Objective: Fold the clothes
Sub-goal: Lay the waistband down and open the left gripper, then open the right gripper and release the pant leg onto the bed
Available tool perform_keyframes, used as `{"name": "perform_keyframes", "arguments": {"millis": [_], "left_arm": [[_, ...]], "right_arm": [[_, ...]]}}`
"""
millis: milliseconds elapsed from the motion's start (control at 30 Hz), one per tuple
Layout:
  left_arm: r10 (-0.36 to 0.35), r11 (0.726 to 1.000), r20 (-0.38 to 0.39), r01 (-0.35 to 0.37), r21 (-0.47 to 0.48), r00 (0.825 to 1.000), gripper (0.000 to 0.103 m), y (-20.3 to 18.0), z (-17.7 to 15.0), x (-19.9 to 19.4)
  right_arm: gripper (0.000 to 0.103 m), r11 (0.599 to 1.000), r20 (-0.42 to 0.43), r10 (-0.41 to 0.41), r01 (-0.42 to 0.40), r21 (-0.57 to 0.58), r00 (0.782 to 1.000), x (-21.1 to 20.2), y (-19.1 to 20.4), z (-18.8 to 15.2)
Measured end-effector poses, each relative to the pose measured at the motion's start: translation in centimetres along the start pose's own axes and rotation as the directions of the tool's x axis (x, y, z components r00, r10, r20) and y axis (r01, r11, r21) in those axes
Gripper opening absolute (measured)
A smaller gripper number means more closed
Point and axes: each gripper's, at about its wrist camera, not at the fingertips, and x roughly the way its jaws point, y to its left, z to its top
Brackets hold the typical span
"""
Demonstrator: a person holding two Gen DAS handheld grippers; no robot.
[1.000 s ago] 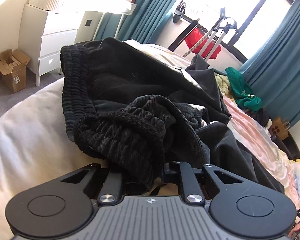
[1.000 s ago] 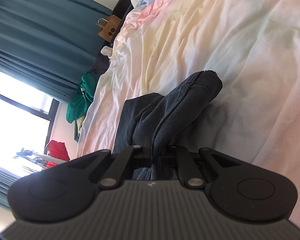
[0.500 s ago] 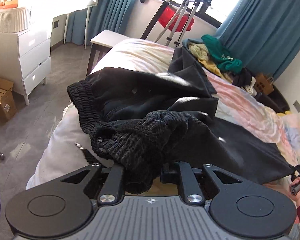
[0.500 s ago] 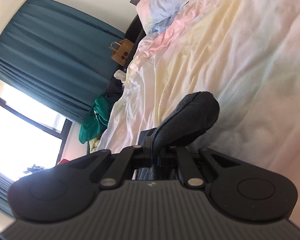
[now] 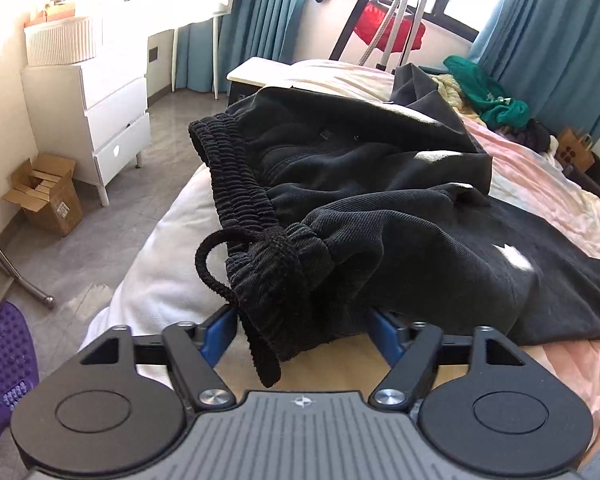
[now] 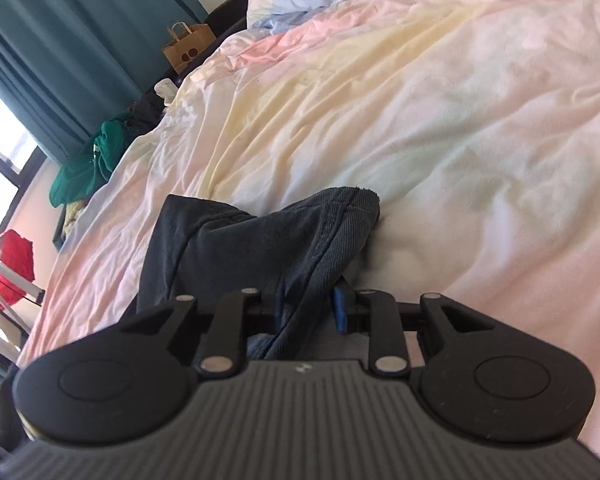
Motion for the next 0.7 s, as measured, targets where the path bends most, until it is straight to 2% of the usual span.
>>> {"name": "perform_keyframes", "arguments": {"millis": [33, 67, 100, 133, 233, 300, 367, 467, 533, 700], "left_arm": [[0.011, 1.000, 0.022, -0.012, 0.014, 1.000, 0.083, -0.3, -0.1, -0.6], [0.032, 0.999, 0.054, -0.034, 0.029, 0.998, 0.083, -0.8, -0.1, -1.4], [0.060, 0.997, 0.090, -0.064, 0.042, 0.994, 0.083, -1.3, -0.1, -2.2], [0.088, 0.994, 0.127, -0.095, 0.053, 0.988, 0.083, -1.8, 0.0, -3.0], [0.127, 0.985, 0.238, -0.151, 0.085, 0.963, 0.084, -3.9, 0.5, -5.3], [0.116, 0.986, 0.294, -0.147, 0.083, 0.949, 0.085, -5.4, 0.9, -6.5], [0.091, 0.987, 0.338, -0.129, 0.093, 0.937, 0.087, -7.2, 1.3, -7.3], [0.047, 0.988, 0.376, -0.100, 0.122, 0.926, 0.089, -10.4, 1.6, -7.3], [0.021, 0.987, 0.382, -0.080, 0.139, 0.924, 0.091, -12.4, 1.5, -6.9], [-0.036, 0.980, 0.366, -0.038, 0.195, 0.930, 0.094, -17.6, 1.0, -4.1]], "right_arm": [[0.045, 1.000, 0.016, 0.002, -0.001, -0.023, 1.000, -0.6, 0.5, 0.0], [0.060, 0.999, 0.034, 0.009, -0.007, -0.037, 0.999, -1.3, 0.9, 0.1], [0.070, 0.999, 0.052, 0.017, -0.014, -0.049, 0.999, -1.9, 1.3, 0.1], [0.075, 0.998, 0.075, 0.028, -0.023, -0.066, 0.997, -2.7, 1.8, 0.2], [0.075, 0.991, 0.161, 0.056, -0.035, -0.130, 0.985, -5.1, 3.6, 0.2], [0.076, 0.984, 0.207, 0.085, -0.049, -0.172, 0.975, -6.8, 4.9, -0.1], [0.076, 0.971, 0.217, 0.148, -0.101, -0.215, 0.965, -8.3, 6.4, -0.7], [0.076, 0.937, 0.174, 0.262, -0.207, -0.282, 0.949, -10.1, 8.3, -2.6], [0.076, 0.904, 0.140, 0.335, -0.277, -0.325, 0.932, -11.2, 9.5, -3.9], [0.075, 0.795, 0.041, 0.503, -0.443, -0.416, 0.863, -14.1, 12.6, -7.2]]}}
